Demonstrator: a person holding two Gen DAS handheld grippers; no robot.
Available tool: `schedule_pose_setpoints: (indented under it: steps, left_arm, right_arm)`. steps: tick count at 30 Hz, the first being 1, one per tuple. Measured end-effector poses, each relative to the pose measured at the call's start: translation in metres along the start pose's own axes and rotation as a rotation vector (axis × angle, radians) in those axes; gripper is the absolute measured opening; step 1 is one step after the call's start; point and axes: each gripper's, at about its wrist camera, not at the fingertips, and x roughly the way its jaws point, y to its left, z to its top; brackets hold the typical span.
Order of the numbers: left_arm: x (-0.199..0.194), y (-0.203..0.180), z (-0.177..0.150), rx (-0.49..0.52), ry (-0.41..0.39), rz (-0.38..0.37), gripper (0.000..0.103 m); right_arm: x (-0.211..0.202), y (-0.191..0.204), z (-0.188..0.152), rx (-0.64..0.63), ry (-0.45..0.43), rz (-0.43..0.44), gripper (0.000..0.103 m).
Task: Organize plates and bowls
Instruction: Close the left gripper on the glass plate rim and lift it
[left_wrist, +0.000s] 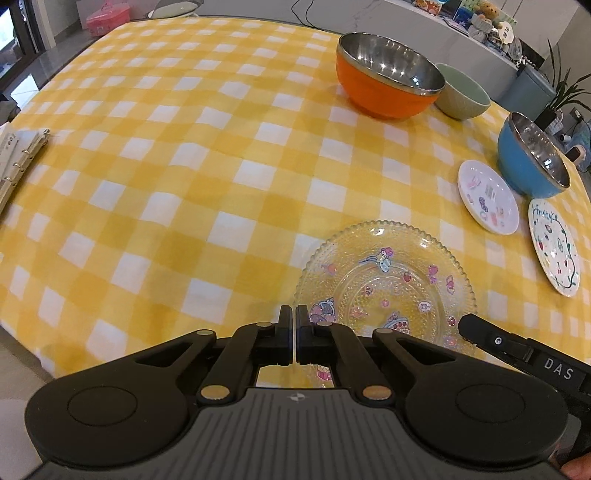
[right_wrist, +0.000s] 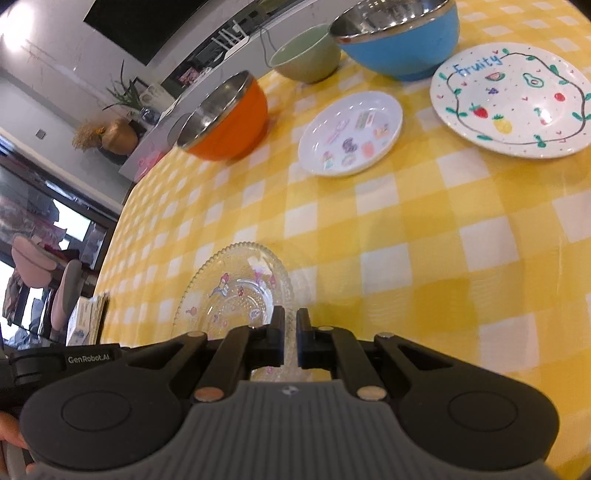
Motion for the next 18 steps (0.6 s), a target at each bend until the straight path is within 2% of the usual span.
schedule_pose_setpoints:
  steps: [8, 12, 17, 18]
  left_arm:
    - [-0.003, -0.001, -0.005, -0.003, -0.028, 0.008, 0.000]
    - [-0.003, 0.000, -0.006, -0.005, -0.035, 0.003, 0.001]
    - [-0.006, 0.000, -0.008, -0.011, -0.053, -0.004, 0.007]
    - [-0.007, -0.002, -0.008, -0.006, -0.059, -0.003, 0.014]
  right_arm:
    - [0.004, 0.015, -0.003, -0.097, -0.001, -0.061, 0.005]
    - [0.004, 0.014, -0.002, -0.106, 0.002, -0.061, 0.005]
    - [0.005, 0.013, -0.002, -0.096, 0.004, -0.056, 0.006]
    - [0.005, 0.013, -0.002, -0.098, 0.003, -0.057, 0.007]
